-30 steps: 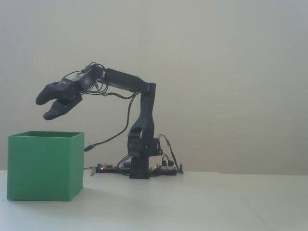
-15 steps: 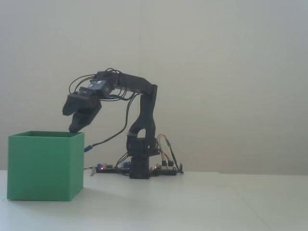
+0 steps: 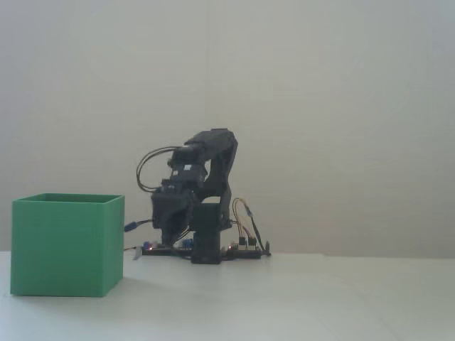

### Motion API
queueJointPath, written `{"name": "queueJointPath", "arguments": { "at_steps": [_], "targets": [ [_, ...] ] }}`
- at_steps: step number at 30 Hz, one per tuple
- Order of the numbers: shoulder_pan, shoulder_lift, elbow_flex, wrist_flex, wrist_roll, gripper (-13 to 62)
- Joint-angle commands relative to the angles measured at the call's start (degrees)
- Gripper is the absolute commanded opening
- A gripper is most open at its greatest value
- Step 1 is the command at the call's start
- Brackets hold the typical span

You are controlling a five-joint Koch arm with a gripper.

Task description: Grasp a red block and put it in the green bin.

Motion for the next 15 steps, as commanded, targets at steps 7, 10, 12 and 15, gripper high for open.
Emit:
{"name": "queueJointPath", "arguments": {
  "at_steps": [7, 10, 12, 15],
  "targets": [
    [-3.16, 8.26, 16.79, -18.11, -0.35, 33.4],
    [-4.83, 10.2, 21.71, -18.28, -0.35, 34.4],
    [-6.59, 11.07, 24.87, -18.46, -0.35, 35.4],
    [-9.58, 11.34, 27.69, -18.54, -0.26, 36.7]
  ]
}}
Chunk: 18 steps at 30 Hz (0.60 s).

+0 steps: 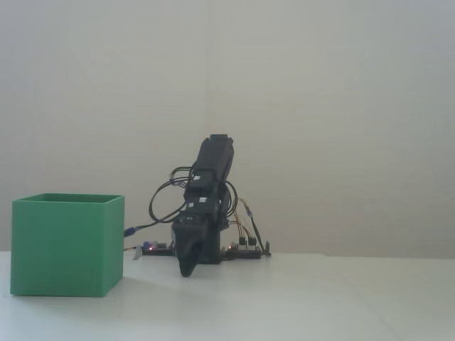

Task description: Grasp a red block and put it in the green bin.

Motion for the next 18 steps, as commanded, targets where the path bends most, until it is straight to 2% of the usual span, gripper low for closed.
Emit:
{"name": "queueJointPath", "arguments": {
  "at_steps": [1, 18],
  "targets": [
    [-2.46, 4.92, 0.79, 0.18, -0.35, 36.9],
    [-13.89, 4.83, 12.3, -5.45, 2.99, 37.1]
  ]
}}
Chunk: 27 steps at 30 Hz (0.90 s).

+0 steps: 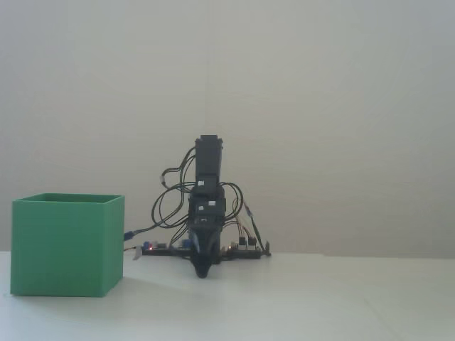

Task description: Grasp a red block and put it in the green bin.

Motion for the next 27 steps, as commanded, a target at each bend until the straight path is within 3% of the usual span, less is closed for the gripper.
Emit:
{"name": "queueJointPath", "arguments": {
  "at_steps": [1, 27],
  "targets": [
    [-1.85, 4.83, 4.83, 1.76, 1.41, 37.1],
    [1.23, 4.83, 5.1, 0.88, 4.48, 35.0]
  ]
}}
